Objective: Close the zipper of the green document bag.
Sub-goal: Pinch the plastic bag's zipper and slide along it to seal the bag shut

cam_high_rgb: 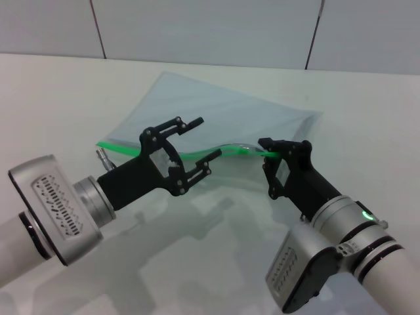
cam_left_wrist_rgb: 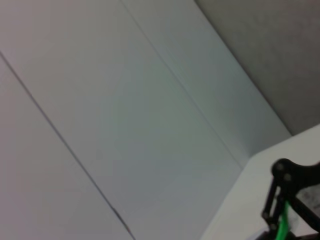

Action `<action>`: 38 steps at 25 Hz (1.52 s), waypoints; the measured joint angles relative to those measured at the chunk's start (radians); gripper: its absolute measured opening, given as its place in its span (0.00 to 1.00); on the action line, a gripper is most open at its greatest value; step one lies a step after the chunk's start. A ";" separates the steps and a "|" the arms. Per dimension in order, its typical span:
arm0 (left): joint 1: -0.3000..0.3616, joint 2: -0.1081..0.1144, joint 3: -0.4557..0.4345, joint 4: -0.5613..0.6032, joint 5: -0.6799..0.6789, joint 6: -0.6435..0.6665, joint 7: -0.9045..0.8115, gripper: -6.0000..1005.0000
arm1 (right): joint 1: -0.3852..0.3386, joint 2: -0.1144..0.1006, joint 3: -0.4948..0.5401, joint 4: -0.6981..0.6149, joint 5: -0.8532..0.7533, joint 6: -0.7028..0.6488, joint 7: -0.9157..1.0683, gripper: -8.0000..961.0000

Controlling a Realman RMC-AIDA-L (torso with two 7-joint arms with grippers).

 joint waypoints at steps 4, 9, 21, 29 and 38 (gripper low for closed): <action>-0.006 -0.002 0.000 -0.001 0.016 -0.021 0.010 0.54 | -0.003 0.001 0.000 -0.008 -0.043 0.000 0.004 0.07; -0.013 -0.002 0.004 -0.001 0.044 -0.044 0.011 0.54 | -0.007 0.001 0.000 -0.009 -0.072 -0.002 0.021 0.07; -0.018 -0.001 0.025 -0.001 0.041 -0.077 0.018 0.54 | -0.017 0.003 -0.002 -0.009 -0.130 -0.002 0.026 0.08; -0.019 -0.002 0.025 -0.002 0.043 -0.076 0.051 0.43 | -0.023 0.003 -0.002 -0.009 -0.164 0.004 0.026 0.09; -0.021 -0.003 0.025 -0.003 0.049 -0.074 0.053 0.42 | -0.023 0.003 -0.002 -0.010 -0.178 0.006 0.026 0.09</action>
